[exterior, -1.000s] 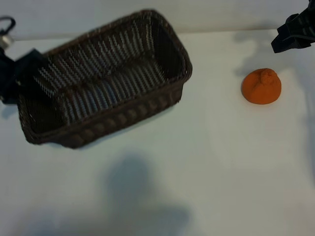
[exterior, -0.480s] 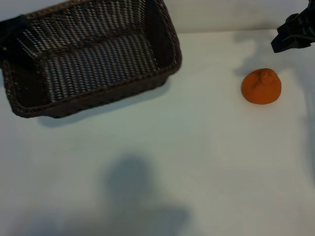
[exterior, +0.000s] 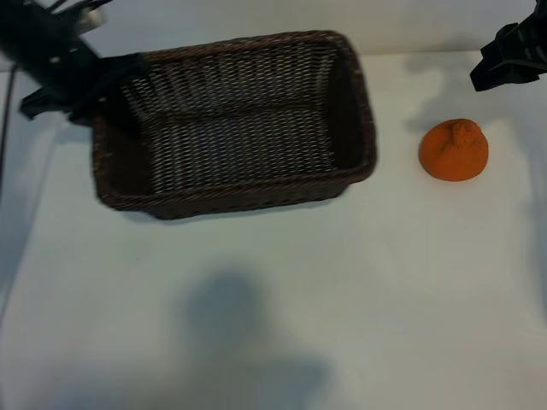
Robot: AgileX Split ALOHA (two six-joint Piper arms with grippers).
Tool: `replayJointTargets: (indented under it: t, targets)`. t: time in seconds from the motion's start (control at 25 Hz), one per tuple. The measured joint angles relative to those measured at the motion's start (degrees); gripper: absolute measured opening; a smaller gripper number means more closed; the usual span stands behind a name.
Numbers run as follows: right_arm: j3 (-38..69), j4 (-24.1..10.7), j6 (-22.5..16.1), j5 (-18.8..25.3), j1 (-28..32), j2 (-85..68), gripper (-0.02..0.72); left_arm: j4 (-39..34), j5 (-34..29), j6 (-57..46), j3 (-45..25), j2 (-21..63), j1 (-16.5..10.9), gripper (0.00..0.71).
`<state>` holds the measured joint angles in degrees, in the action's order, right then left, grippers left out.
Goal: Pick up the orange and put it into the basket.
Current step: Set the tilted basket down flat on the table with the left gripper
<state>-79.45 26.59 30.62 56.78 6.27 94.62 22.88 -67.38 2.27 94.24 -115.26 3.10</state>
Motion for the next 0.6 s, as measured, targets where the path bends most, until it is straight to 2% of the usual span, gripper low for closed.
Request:
replayJointTargets:
  t: [0.2, 0.6]
  targets:
    - [0.00, 0.11, 0.00, 0.00, 0.00, 0.00, 0.433, -0.16, 0.00, -1.58, 5.46, -3.42, 4.28, 0.164]
    - [0.00, 0.13, 0.00, 0.00, 0.00, 0.00, 0.433, -0.66, 0.00, -2.27, 5.78, -5.80, 5.01, 0.164]
